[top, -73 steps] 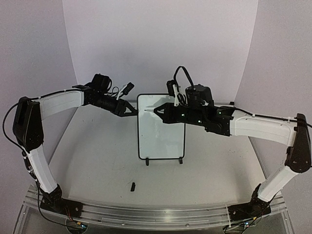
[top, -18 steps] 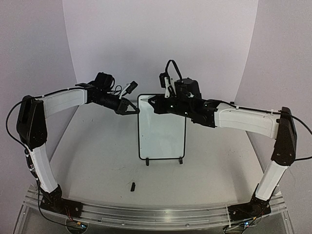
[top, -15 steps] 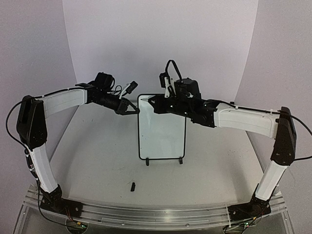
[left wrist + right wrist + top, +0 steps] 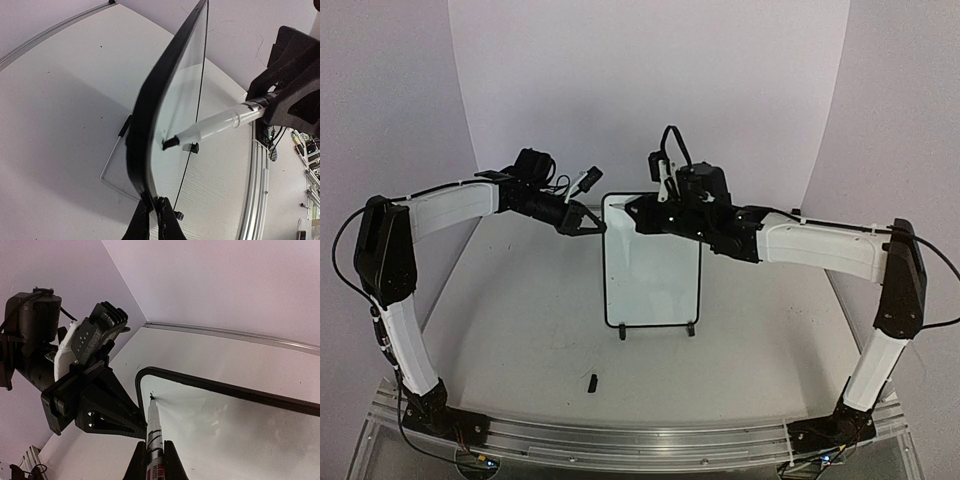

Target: Write a sentence on the whiteboard

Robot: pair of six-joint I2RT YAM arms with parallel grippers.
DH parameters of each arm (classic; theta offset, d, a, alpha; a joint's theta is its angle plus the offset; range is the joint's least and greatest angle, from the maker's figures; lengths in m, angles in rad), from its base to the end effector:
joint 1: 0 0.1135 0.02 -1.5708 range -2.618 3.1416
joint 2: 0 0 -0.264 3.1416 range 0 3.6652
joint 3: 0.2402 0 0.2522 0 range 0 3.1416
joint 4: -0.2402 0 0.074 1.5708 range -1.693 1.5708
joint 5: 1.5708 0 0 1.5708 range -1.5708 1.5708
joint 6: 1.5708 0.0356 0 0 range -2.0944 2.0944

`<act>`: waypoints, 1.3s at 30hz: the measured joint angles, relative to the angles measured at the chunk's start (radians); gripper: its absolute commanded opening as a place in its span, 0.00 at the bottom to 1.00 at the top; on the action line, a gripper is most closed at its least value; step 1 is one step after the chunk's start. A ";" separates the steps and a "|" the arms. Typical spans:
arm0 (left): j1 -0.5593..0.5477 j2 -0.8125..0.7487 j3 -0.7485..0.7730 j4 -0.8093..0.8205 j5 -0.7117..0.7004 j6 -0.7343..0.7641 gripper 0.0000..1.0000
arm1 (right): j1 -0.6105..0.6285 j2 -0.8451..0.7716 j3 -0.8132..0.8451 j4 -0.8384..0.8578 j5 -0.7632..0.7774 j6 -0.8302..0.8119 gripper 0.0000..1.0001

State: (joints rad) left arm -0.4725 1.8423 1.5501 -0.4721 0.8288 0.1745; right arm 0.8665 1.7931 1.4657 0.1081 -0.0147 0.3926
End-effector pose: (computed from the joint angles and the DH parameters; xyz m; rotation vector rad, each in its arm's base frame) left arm 0.3562 -0.2115 0.2869 1.1080 1.9854 -1.1136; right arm 0.2822 0.3329 0.3252 -0.4533 1.8298 0.9010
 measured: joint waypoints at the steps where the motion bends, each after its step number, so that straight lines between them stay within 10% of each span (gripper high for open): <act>1: 0.000 0.000 0.000 0.000 -0.003 0.000 0.00 | 0.000 -0.001 -0.009 0.003 -0.001 0.003 0.00; 39: -0.002 0.000 0.000 0.000 -0.015 0.002 0.00 | 0.004 -0.055 -0.092 0.033 0.066 0.031 0.00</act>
State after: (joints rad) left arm -0.4744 1.8423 1.5501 -0.4717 0.8139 0.1761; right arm 0.8707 1.7382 1.3739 0.1409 0.0513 0.4232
